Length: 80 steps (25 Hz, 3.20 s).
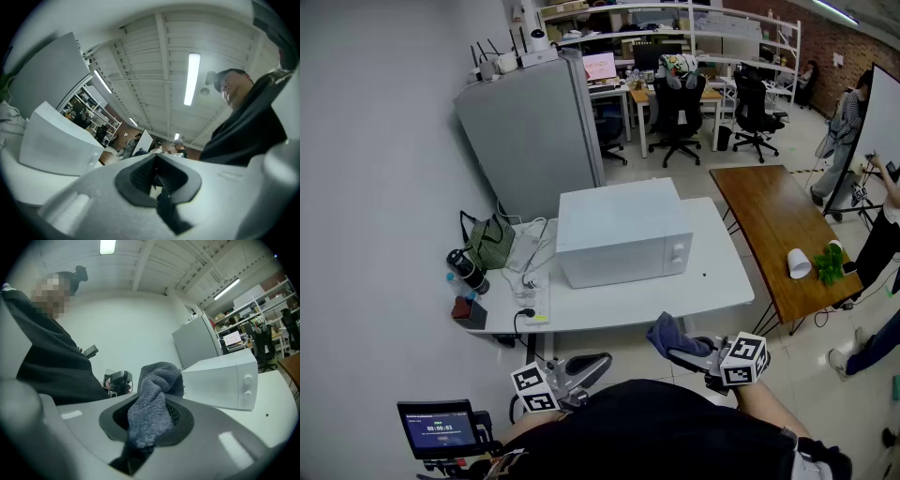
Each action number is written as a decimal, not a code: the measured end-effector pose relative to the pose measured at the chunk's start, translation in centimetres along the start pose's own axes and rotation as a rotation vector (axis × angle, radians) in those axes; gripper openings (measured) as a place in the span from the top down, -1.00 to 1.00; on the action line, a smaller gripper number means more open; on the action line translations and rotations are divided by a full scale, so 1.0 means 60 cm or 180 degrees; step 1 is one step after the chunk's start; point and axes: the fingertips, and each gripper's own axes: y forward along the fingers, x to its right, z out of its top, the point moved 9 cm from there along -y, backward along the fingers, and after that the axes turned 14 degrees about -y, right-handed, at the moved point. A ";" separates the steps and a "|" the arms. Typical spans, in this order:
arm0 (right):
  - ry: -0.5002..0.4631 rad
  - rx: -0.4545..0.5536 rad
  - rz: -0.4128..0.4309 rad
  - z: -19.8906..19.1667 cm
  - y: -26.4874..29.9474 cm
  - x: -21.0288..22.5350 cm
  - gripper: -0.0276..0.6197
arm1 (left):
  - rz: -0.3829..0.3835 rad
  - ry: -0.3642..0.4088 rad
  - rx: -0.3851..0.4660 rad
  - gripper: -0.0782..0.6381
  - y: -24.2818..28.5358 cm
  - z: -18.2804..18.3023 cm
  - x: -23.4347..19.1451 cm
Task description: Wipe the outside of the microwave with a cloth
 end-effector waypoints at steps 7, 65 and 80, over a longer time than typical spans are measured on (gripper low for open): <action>0.0057 0.0041 0.0093 -0.022 -0.051 0.045 0.71 | 0.0095 -0.0039 -0.0077 0.77 0.068 -0.032 -0.001; -0.1381 -0.0636 0.0749 0.180 0.477 0.544 0.71 | 0.0614 0.0187 0.0631 0.77 -0.048 0.301 -0.398; -0.1847 -0.1755 0.0535 0.190 0.772 0.648 0.71 | 0.0715 0.0191 0.0992 0.77 -0.206 0.325 -0.392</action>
